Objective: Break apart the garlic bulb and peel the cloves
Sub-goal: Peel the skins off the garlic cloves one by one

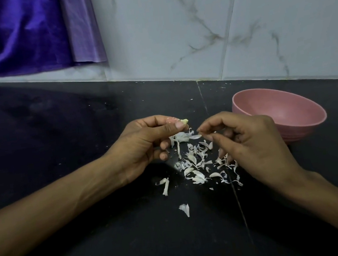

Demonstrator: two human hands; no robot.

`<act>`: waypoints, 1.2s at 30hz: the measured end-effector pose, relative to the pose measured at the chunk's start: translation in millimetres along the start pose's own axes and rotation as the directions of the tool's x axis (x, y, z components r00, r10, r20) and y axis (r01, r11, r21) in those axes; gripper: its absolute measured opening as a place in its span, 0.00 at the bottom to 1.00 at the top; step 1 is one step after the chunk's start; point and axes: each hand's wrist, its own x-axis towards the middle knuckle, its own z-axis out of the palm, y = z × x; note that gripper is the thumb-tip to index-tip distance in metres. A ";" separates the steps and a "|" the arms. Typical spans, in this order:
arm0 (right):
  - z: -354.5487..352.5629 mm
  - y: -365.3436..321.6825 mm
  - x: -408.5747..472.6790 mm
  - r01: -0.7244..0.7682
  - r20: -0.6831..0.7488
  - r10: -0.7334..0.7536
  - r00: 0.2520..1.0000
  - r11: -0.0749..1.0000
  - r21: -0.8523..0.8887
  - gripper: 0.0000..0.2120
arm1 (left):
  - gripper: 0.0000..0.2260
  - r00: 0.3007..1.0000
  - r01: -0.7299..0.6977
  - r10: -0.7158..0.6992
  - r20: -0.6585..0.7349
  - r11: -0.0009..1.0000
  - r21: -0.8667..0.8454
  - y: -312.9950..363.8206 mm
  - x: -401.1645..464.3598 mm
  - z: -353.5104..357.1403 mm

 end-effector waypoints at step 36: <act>0.3 -0.3 -1.4 0.138 0.059 -0.138 0.989 0.990 -0.009 0.08 | 0.10 0.984 -0.105 0.065 0.165 0.963 0.248 -8.5 -8.1 4.1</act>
